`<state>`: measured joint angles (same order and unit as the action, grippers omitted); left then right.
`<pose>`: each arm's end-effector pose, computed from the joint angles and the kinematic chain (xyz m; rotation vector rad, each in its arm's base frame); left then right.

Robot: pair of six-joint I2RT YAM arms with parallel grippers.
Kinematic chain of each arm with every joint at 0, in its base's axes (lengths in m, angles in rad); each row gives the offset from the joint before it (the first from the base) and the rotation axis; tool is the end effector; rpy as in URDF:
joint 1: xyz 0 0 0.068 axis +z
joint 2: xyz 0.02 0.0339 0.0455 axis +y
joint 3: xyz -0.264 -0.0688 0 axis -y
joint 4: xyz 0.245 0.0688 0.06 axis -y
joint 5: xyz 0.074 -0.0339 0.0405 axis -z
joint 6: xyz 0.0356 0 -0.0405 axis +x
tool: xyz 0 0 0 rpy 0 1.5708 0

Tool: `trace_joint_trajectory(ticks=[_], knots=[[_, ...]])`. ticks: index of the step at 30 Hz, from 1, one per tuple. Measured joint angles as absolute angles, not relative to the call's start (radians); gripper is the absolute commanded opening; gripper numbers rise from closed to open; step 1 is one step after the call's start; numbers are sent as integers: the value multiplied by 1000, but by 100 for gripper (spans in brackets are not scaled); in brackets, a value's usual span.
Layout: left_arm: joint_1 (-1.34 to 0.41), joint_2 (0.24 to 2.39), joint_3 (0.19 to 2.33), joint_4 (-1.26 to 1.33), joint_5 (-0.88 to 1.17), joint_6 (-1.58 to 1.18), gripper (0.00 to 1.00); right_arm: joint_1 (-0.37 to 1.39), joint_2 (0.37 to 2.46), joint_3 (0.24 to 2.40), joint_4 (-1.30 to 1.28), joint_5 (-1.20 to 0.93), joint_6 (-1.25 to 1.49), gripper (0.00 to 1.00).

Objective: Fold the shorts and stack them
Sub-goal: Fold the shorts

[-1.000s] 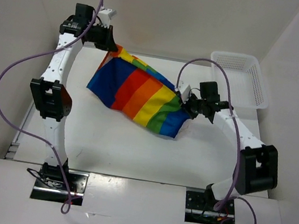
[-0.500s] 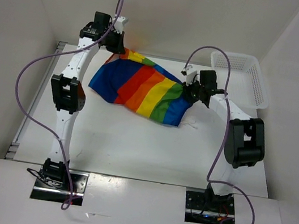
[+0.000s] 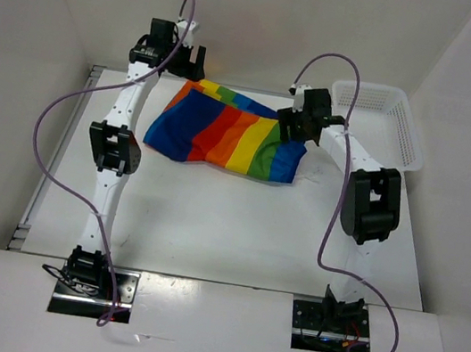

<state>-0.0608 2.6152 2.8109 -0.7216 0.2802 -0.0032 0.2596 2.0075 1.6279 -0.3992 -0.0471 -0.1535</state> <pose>0.5689 -0.0445 0.2983 0.2292 2.0786 -0.3322 0.4436 0.1196 0.2407 -0.5048 2.2962 0.1074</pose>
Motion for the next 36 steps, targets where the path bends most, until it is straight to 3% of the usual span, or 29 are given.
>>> trace_joint_trajectory(ticks=[5, 10, 17, 19, 22, 23, 24, 25, 26, 27, 32, 36], knots=[[-32, 2526, 2688, -732, 298, -4, 100, 275, 1932, 1588, -441, -49, -112, 82], [16, 2350, 2320, -718, 285, -4, 100, 274, 1797, 1407, -465, -139, -71, 84], [26, 2322, 2011, -686, 267, -4, 98, 271, 1861, 1281, -471, -255, 35, 84], [23, 2321, 1975, -677, 268, -4, 94, 271, 1890, 1282, -460, -267, 65, 84], [18, 2318, 1915, -635, 267, 1, 66, 271, 1922, 1283, -448, -267, 111, 83], [18, 2310, 1901, -622, 266, -5, 56, 271, 1930, 1283, -446, -265, 121, 79], [18, 2300, 1887, -616, 269, -4, 36, 271, 1934, 1287, -441, -263, 133, 74], [18, 2296, 1876, -611, 272, -5, 28, 271, 1936, 1287, -432, -258, 141, 67], [18, 2294, 1865, -608, 275, -6, 21, 271, 1940, 1287, -427, -252, 149, 52], [18, 2294, 1853, -604, 279, -4, 13, 270, 1946, 1288, -422, -249, 160, 43], [21, 2242, 1760, -585, 313, -5, 6, 269, 1956, 1289, -399, -248, 151, 2], [21, 2134, 1605, -581, 316, -5, 2, 270, 1942, 1270, -383, -220, 71, 0]])
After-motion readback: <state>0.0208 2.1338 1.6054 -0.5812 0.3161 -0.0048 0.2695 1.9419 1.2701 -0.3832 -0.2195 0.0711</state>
